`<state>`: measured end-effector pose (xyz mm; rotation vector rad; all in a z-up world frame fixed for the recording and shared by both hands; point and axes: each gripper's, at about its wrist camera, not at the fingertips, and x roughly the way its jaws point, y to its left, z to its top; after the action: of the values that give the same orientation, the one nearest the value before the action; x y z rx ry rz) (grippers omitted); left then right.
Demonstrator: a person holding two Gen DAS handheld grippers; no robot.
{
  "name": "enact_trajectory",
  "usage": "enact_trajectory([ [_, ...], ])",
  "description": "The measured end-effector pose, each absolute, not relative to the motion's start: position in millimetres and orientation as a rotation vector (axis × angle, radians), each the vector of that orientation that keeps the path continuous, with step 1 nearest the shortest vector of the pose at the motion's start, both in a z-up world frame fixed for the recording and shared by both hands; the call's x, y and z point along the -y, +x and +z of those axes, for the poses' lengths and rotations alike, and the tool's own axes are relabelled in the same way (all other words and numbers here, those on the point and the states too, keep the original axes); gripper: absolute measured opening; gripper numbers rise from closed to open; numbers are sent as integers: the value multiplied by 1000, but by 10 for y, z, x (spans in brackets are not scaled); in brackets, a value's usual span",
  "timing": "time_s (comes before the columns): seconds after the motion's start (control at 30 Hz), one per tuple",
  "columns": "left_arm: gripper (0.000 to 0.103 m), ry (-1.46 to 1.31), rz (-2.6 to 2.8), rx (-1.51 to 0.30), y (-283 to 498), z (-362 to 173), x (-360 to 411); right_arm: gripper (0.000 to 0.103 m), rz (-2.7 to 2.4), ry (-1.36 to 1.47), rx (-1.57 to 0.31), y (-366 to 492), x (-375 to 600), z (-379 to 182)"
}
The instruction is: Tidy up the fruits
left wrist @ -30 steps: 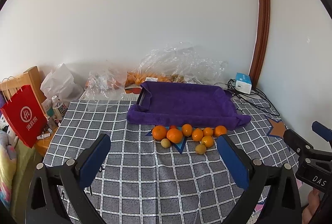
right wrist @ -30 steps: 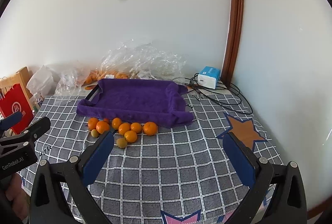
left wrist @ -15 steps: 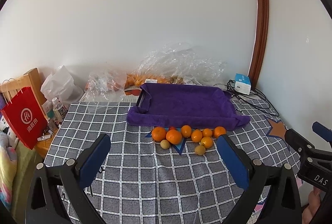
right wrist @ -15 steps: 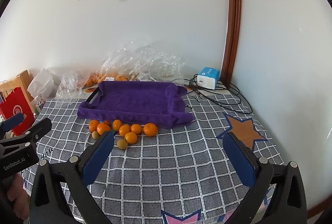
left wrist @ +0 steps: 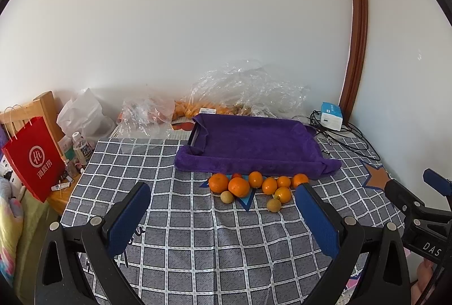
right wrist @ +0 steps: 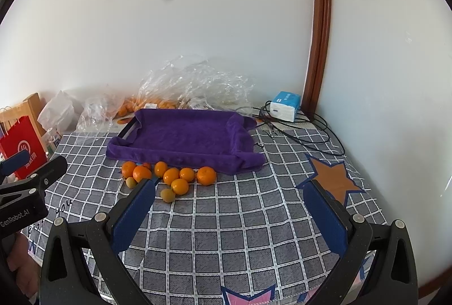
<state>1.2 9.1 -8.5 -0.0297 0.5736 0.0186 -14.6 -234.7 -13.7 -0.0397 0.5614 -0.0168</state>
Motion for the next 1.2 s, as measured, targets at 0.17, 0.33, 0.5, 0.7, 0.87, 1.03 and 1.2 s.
enact_trajectory([
  [0.17,103,-33,17,-576,14,-87,-93,103,-12,-41,-559,-149,2336,-136],
  [0.33,103,-36,15,-574,4,-78,-103,103,-3,-42,-555,-154,2314,-125],
  [0.5,103,-30,27,-573,-3,-76,-123,103,9,-52,-553,-155,2277,-122],
  [0.7,103,-40,23,-570,-3,-54,-139,103,15,-52,-561,-130,2261,-122],
  [0.87,103,-42,13,-574,14,-73,-139,103,32,-26,-569,-119,2295,-153],
  [1.03,103,-43,7,-570,12,-98,-154,103,27,-31,-581,-81,2271,-207],
  [1.2,103,-25,20,-562,52,-123,-165,103,21,-26,-616,-17,2254,-296],
])
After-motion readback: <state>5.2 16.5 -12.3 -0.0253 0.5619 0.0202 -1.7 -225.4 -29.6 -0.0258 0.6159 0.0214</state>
